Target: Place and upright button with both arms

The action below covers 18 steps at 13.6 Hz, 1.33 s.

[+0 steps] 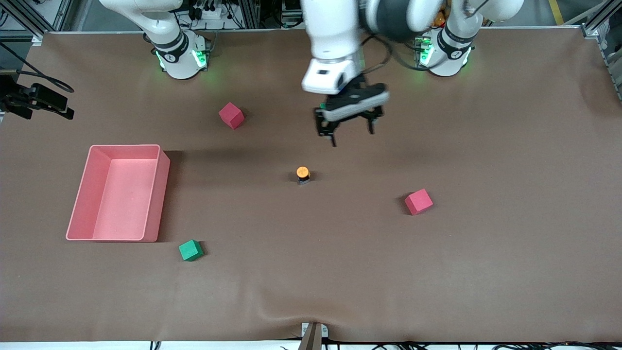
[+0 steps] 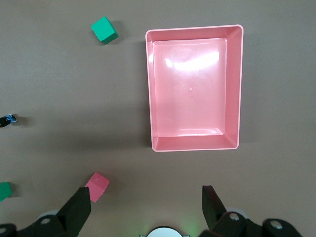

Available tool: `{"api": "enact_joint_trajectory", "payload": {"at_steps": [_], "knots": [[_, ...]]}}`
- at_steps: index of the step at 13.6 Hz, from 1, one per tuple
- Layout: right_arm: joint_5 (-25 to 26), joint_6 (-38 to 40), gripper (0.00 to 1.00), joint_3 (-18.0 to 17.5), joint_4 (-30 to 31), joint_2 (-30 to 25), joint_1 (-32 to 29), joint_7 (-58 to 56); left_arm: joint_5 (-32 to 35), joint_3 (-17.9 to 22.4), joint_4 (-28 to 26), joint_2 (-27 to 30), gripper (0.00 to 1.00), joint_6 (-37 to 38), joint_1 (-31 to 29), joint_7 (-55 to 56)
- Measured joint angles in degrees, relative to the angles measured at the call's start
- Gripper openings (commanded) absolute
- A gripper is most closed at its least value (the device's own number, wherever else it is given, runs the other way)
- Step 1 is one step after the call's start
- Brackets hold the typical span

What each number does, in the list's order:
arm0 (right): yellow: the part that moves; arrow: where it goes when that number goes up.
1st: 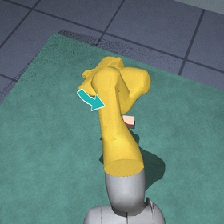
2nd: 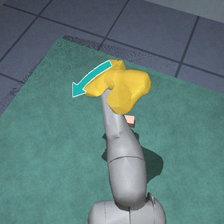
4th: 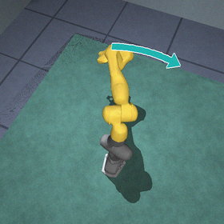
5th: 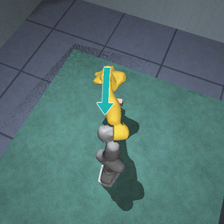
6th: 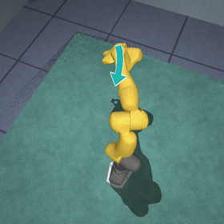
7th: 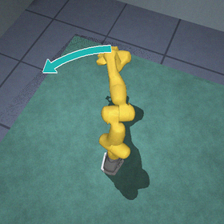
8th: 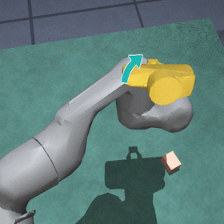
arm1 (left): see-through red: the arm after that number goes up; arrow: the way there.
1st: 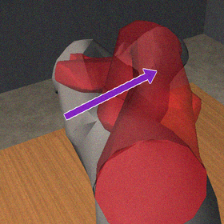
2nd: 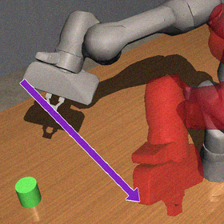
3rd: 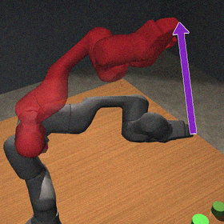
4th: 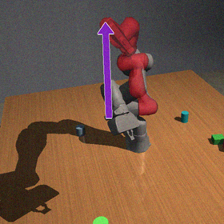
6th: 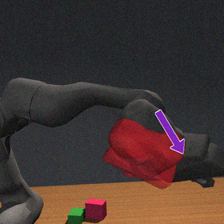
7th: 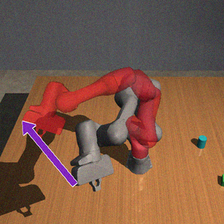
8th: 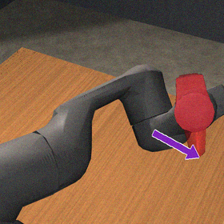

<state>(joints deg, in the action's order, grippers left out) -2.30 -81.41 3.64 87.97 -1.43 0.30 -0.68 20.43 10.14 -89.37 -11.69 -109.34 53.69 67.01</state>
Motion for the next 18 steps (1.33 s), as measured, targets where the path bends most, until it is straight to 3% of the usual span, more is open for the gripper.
{"api": "enact_joint_trajectory", "payload": {"at_steps": [6,12,16,18], "knots": [[0.0,-0.01,1.0,-0.01,0.0,0.01,0.0,0.0,-10.02,0.01,-0.77,7.21,1.0,4.72,-15.33,-26.06],[0.0,-0.01,1.0,-0.01,0.01,0.02,0.01,0.0,-20.74,0.05,-0.29,10.0,1.0,8.79,-31.11,-49.33],[0.0,-0.01,1.0,0.0,0.01,0.02,0.01,0.0,-22.29,0.09,4.55,10.09,1.0,14.96,-34.5,-56.13],[0.0,-0.01,1.0,-0.01,0.01,0.02,0.01,0.0,-27.29,0.1,4.7,10.08,1.0,17.2,-37.47,-60.23]]}}
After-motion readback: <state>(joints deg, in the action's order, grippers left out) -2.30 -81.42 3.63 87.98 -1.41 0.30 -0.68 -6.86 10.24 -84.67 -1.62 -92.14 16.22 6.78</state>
